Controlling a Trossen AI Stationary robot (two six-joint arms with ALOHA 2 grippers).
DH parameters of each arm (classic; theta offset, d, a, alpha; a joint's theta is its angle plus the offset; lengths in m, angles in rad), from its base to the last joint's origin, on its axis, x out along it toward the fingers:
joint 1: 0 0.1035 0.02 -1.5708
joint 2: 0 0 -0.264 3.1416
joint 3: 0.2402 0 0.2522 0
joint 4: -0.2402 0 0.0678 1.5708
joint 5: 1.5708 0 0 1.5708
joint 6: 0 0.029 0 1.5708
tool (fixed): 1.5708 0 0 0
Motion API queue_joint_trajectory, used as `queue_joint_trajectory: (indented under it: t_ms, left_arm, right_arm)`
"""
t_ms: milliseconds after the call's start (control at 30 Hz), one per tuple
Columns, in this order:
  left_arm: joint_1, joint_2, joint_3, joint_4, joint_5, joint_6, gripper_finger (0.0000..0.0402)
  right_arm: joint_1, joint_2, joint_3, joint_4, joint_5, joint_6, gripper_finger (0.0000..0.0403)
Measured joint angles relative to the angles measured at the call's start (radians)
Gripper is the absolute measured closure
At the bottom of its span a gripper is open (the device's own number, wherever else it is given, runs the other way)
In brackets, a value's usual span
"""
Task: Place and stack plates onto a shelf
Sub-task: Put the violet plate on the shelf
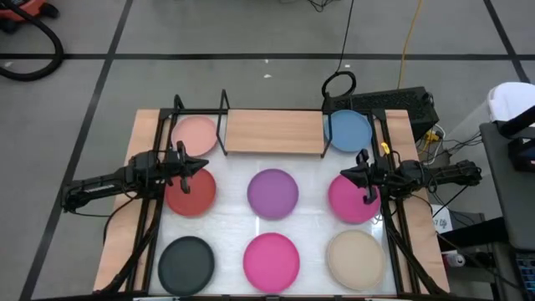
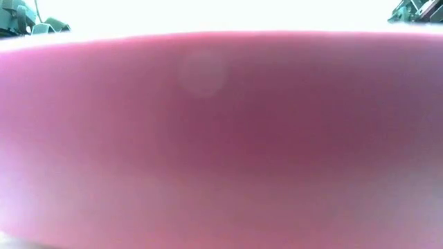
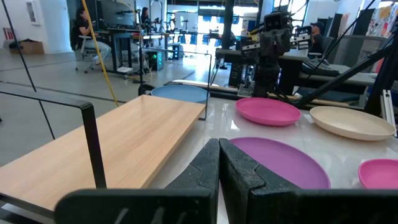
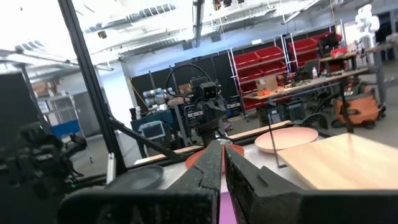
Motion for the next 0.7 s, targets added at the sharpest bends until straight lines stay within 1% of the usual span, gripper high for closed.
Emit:
queue_joint_trajectory:
  t_ms: [133, 200, 367, 467, 633, 700]
  left_arm:
    - [0.0, 0.0, 0.0, 0.0, 0.0, 0.0, 0.0392]
    - [0.0, 0.0, 0.0, 0.0, 0.0, 0.0, 0.0392]
    - [0.0, 0.0, 0.0, 0.0, 0.0, 0.0, 0.0392]
    - [0.0, 0.0, 0.0, 0.0, 0.0, 0.0, 0.0392]
    - [0.0, 0.0, 0.0, 0.0, 0.0, 0.0, 0.0392]
    - [0.0, 0.0, 0.0, 0.0, 0.0, 0.0, 0.0392]
  right_arm:
    - [0.0, 0.014, 0.0, -0.008, 0.007, -0.041, 0.0397]
    - [0.0, 0.034, 0.0, -0.016, 0.035, -0.038, 0.0397]
    - [-0.001, 0.131, 0.0, -0.019, 0.152, -0.034, 0.0397]
    - [-0.007, 0.203, 0.0, 0.052, 0.156, -0.092, 0.0397]
    - [-0.022, 0.325, 0.0, 0.26, 0.157, -0.222, 0.0397]
    - [-0.027, 0.37, 0.003, 0.321, 0.157, -0.25, 0.0397]
